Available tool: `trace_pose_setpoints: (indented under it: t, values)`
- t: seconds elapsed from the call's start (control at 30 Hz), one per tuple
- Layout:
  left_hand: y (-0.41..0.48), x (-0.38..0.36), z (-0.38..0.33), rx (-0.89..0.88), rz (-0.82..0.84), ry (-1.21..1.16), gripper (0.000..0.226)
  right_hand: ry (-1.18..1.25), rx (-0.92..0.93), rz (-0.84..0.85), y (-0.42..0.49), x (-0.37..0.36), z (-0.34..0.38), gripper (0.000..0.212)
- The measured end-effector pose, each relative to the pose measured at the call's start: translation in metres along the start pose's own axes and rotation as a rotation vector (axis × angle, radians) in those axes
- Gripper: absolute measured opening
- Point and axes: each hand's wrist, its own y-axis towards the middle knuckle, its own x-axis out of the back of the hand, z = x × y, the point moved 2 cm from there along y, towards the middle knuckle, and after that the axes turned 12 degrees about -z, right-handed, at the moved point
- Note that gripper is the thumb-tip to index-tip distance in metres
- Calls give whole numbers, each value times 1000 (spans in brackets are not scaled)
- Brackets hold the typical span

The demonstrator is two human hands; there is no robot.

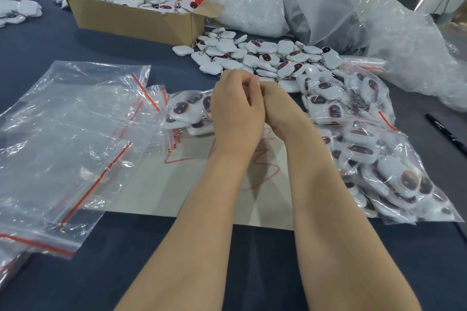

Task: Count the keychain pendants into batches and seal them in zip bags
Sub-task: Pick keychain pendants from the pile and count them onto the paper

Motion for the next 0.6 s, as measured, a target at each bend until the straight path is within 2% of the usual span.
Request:
trace_pose_setpoints:
  t: [0.13,0.33,0.47,0.53,0.6]
  values:
    - [4,3,-1,-25,-40,22,11,103,17,63,-7,-5,0,45]
    - [1,0,5,-15,14,47,14,-113,20,-52,2,-10,-4,38]
    - [3,-1,13,65,28,70,14,-182,47,109,5,-1,-2,38]
    - [2,-2,17,103,50,111,13,-196,53,10,9,3,-5,31]
    - [1,-3,19,119,69,137,13,-258,34,-270,19,7,-12,22]
